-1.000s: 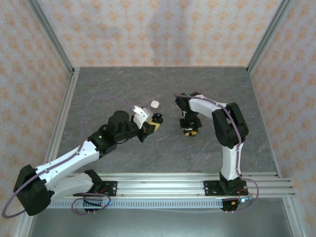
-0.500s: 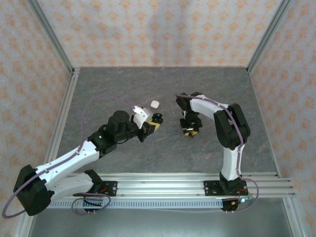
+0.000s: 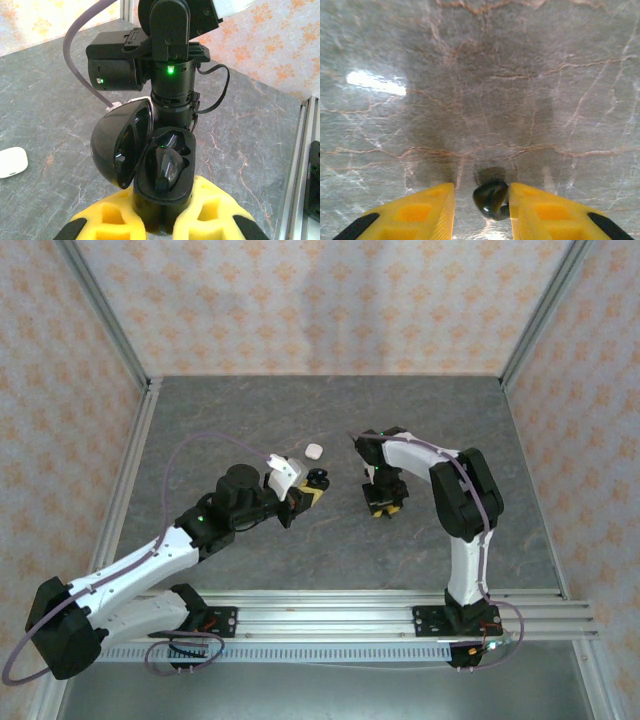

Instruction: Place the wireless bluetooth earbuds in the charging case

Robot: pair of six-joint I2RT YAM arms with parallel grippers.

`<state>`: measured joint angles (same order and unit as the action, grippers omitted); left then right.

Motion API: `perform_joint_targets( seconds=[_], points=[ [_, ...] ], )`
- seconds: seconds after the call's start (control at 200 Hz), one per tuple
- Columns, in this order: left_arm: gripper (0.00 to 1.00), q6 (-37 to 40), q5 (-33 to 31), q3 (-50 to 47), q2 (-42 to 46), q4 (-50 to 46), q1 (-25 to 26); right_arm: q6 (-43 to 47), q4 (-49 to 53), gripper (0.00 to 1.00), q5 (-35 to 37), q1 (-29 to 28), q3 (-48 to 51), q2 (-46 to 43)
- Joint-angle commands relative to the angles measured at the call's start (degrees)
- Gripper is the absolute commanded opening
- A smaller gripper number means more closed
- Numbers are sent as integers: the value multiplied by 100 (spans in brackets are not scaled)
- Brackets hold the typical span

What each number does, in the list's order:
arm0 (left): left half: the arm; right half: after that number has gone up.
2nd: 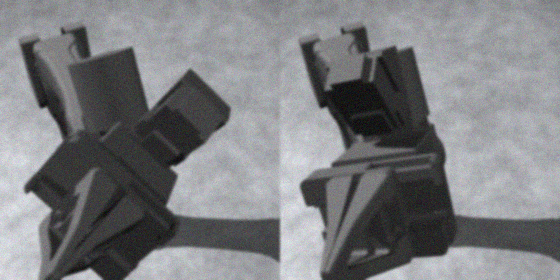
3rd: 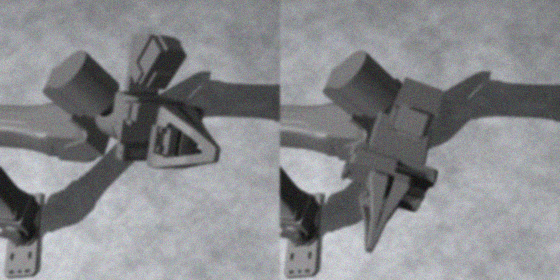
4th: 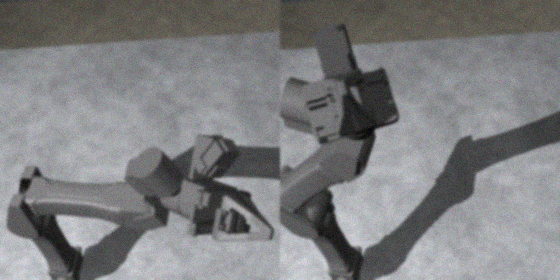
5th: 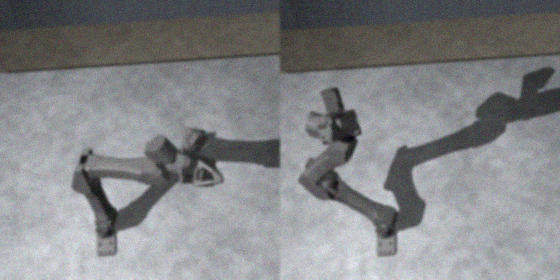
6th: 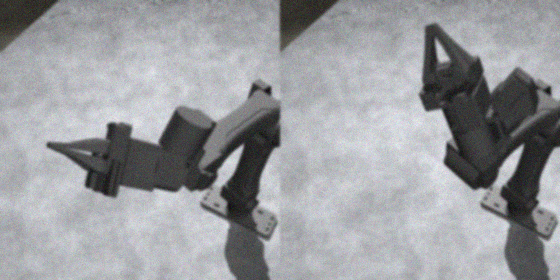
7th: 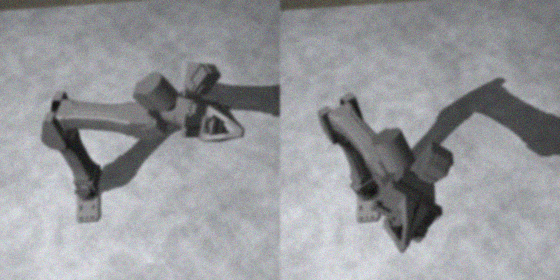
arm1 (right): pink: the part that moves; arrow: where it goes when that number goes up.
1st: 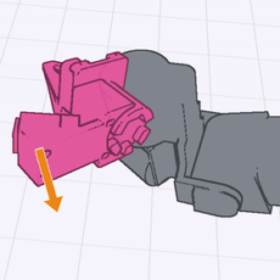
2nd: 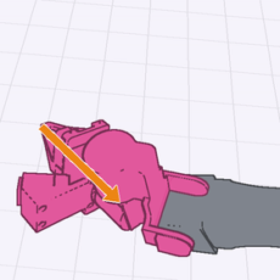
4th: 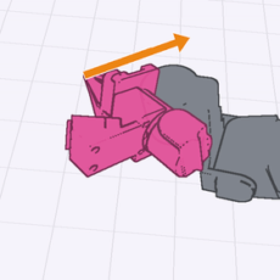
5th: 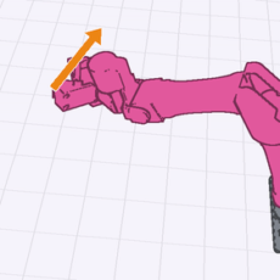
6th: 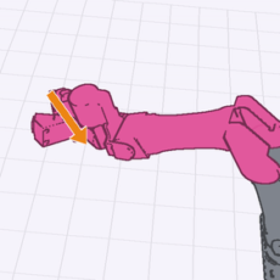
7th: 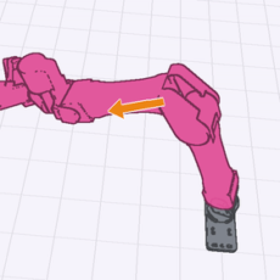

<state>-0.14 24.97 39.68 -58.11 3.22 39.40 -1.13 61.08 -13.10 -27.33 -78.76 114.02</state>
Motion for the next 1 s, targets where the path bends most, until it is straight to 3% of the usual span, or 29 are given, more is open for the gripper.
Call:
perform_joint_targets(
  seconds=[0.0,0.215,0.505,0.996],
  points=[
    [0,14,-124,-62,142,-15,29,180,245,34,68,-27,-87,98],
    [0,2,-107,-35,80,21,36,238,288,33,238,-33,-37,146],
    [0,4,-115,-30,104,2,32,113,240,18,272,-27,-133,21],
    [0,10,-98,-31,183,56,33,-517,34,11,-221,-27,-177,-1196]
  ],
)
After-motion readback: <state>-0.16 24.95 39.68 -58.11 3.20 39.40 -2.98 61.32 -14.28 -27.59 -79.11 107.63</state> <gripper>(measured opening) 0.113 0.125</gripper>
